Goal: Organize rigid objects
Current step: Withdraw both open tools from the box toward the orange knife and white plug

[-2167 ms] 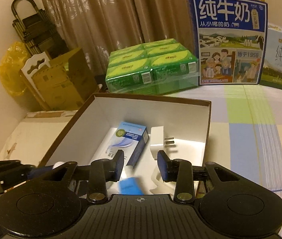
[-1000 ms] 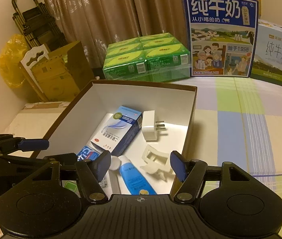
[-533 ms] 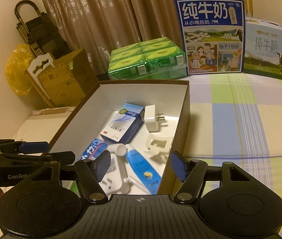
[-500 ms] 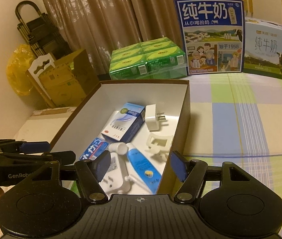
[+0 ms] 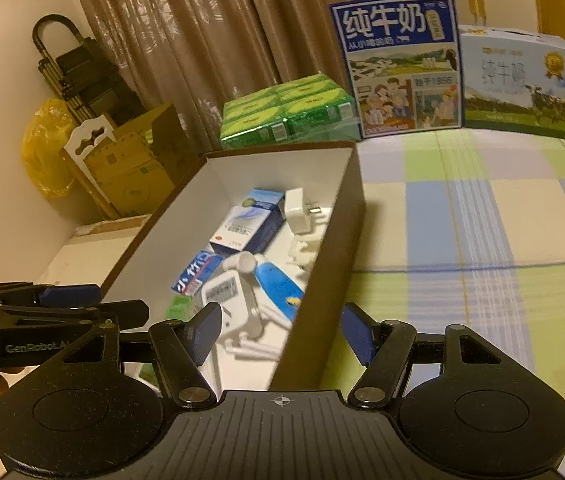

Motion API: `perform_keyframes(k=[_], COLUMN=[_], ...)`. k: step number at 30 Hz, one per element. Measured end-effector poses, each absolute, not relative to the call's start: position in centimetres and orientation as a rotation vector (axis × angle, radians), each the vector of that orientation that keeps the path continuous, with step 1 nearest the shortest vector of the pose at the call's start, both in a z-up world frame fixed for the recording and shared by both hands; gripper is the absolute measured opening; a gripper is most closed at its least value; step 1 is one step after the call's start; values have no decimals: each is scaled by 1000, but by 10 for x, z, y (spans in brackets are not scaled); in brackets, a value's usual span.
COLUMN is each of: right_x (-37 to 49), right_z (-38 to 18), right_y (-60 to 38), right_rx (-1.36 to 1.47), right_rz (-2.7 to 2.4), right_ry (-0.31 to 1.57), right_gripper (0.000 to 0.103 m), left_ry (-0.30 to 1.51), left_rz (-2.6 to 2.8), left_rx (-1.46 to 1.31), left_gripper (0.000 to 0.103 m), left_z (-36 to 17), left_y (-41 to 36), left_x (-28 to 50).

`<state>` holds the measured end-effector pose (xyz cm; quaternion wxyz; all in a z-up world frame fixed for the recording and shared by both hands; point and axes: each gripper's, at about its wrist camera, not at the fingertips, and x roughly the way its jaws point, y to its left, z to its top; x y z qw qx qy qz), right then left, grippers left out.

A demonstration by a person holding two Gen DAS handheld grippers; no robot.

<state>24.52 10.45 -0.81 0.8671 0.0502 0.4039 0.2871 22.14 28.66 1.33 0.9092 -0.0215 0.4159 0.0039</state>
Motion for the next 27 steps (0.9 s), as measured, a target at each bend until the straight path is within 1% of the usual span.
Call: perform_keyframes(k=[14, 27], right_x=[216, 221], right_z=[-4, -14], right_y=[39, -32], right_rx=[120, 171], right_rz=[550, 473], right_ry=[860, 919], right_gripper=[63, 63], left_ry=[890, 928], left_rz=[-92, -139], left_rx=[-25, -6], left_gripper=[62, 62], left_z=[7, -1], left_y=[219, 152], left_x=[201, 210])
